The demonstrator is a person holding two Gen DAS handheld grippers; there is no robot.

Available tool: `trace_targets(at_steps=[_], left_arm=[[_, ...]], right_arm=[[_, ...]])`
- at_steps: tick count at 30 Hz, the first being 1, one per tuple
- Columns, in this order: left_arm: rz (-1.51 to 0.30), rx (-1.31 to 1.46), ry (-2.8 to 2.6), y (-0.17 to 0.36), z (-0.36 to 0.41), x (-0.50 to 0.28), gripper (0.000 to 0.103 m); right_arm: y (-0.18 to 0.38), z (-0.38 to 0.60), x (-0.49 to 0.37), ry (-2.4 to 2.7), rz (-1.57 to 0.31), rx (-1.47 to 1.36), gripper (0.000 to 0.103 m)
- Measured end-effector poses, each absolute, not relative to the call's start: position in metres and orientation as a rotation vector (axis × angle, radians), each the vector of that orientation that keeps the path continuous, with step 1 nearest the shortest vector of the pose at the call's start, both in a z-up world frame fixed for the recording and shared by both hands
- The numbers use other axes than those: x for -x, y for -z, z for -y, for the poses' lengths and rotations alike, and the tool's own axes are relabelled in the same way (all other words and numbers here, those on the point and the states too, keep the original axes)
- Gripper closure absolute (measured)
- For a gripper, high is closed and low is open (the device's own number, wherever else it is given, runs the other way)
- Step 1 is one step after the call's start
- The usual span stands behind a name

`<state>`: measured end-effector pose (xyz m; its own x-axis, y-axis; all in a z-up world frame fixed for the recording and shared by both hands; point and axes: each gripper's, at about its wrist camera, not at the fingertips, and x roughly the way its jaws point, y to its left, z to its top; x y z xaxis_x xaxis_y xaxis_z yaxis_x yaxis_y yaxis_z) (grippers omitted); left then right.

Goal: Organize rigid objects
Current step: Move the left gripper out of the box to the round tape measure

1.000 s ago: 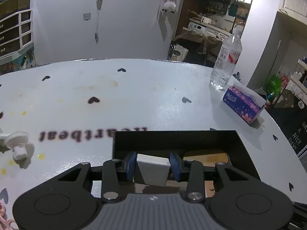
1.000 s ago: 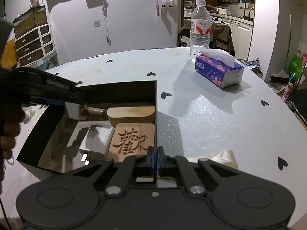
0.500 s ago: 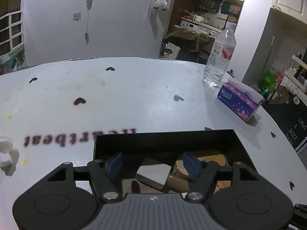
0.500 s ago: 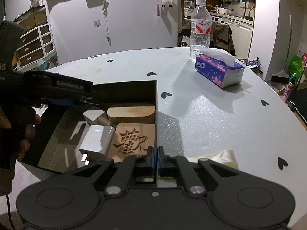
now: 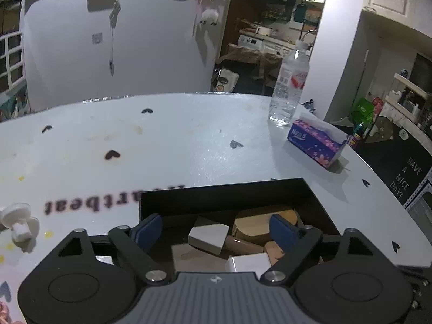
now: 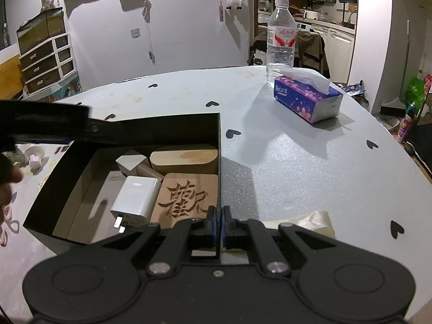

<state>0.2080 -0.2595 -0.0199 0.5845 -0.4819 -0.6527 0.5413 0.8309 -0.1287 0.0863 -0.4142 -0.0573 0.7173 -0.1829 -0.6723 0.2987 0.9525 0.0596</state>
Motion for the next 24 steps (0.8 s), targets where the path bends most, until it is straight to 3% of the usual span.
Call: trace_targets(at_steps=[9, 24], left_arm=[[-0.673, -0.136, 0.630, 0.006, 0.235, -0.175, 0.000], [-0.606, -0.119, 0.542, 0.014, 0.170, -0.144, 0.000]], right_arm=[[0.057, 0.411, -0.087, 0.282, -0.727, -0.167, 0.099], [0.056, 0.411, -0.089, 0.289, -0.729, -0.162, 0.099]])
